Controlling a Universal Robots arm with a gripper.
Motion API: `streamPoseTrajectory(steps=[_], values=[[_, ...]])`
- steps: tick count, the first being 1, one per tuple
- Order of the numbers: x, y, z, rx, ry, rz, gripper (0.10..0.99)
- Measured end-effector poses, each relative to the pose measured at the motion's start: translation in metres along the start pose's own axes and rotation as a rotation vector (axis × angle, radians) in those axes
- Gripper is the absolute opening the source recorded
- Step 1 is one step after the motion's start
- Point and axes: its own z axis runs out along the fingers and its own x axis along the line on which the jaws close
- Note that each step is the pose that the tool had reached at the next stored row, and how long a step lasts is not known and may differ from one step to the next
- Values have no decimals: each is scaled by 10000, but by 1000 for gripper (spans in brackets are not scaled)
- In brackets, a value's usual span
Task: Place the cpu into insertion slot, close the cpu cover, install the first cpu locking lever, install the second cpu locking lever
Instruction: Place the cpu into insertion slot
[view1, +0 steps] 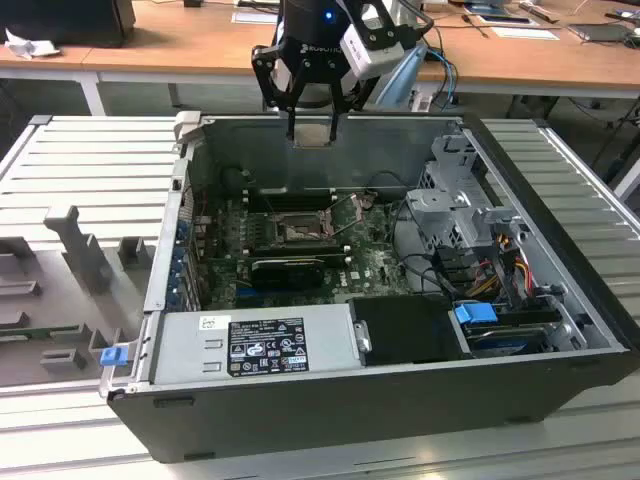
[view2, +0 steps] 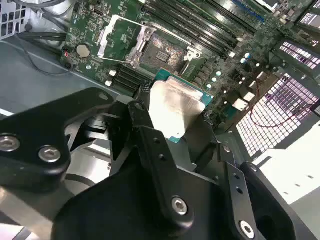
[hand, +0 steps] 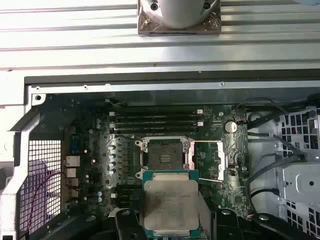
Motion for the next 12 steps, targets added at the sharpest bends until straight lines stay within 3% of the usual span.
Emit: streamPoseTrajectory(steps=[5,9,11,12], values=[[0,0,2,-7,-34,376,529],[0,-1,15,-22,-99,1091,529],[-1,-7,62,-25,-113,1269,529],[-1,-8,85,-4,-148,1618,529]])
